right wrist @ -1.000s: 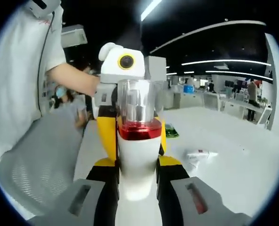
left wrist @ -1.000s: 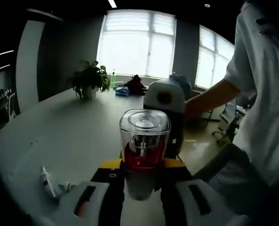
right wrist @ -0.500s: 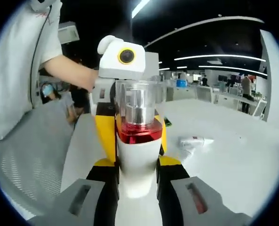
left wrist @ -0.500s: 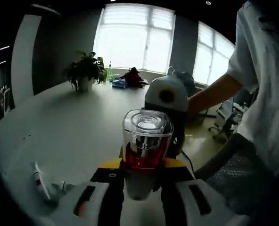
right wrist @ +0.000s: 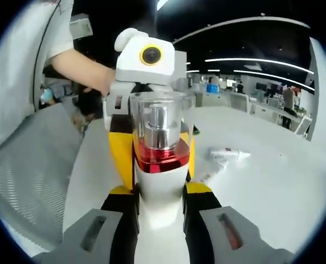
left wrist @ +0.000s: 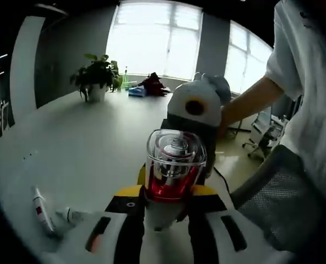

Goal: Arrange the skincare products in the storage area until every visible bottle or jar stands upright without overlapping.

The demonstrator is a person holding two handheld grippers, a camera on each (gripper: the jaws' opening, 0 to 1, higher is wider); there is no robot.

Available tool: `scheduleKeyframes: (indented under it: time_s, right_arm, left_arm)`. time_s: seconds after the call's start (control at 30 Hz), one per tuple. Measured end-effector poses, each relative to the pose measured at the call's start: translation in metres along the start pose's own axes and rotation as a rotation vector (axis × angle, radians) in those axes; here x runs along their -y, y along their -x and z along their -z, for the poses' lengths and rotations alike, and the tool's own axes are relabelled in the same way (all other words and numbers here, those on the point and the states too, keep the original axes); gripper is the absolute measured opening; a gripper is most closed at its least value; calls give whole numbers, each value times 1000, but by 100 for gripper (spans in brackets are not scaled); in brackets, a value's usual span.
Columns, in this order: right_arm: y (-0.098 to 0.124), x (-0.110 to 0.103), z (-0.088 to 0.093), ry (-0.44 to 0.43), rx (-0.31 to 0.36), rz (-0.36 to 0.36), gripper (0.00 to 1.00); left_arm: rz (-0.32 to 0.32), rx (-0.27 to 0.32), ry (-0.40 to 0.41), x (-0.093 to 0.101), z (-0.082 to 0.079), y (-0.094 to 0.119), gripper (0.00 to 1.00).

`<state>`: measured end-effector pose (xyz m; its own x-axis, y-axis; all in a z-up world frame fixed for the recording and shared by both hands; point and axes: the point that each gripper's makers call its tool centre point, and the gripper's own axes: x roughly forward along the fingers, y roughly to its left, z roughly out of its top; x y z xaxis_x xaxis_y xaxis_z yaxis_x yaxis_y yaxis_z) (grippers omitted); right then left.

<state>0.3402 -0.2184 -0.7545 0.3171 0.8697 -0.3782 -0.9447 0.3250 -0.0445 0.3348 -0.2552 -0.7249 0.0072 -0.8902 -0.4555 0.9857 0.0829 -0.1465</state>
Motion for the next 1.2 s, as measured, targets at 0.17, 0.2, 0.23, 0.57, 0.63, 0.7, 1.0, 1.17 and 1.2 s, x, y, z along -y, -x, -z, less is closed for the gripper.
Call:
scheduleKeyframes:
  time_s: [0.17,0.2,0.23,0.57,0.63,0.7,1.0,1.17,1.2]
  right_arm:
    - [-1,6,1,16,-5,18,30]
    - [-1,7,1,17,-6,19,30]
    - [-1,7,1,19,-7,19,30]
    - [0,9,-1,-59,-20,24,33]
    - [0,9,-3,-64,-18,31,35]
    - [-1,7,-4,-55,-37,24,35]
    - [1,4,-3,-88,-57,80,42]
    - [12,1,6,-118,-90,121,47]
    - [14,1,7,-117,-92,129,47]
  left_arm:
    - [-9,18,6,-6,0,1,25]
    - [-12,24,8,-6,0,1,25]
    - [-12,26,12,-6,-1,1,25]
    - [-17,53,105,-4,-4,2,27]
    - [-24,63,97,-4,-7,3,28]
    - [-33,55,89,-3,-7,2,29]
    - [-90,41,101,4,-3,17,37]
    - [-144,69,148,6,-1,33,42]
    - [-151,73,159,6,0,37,42]
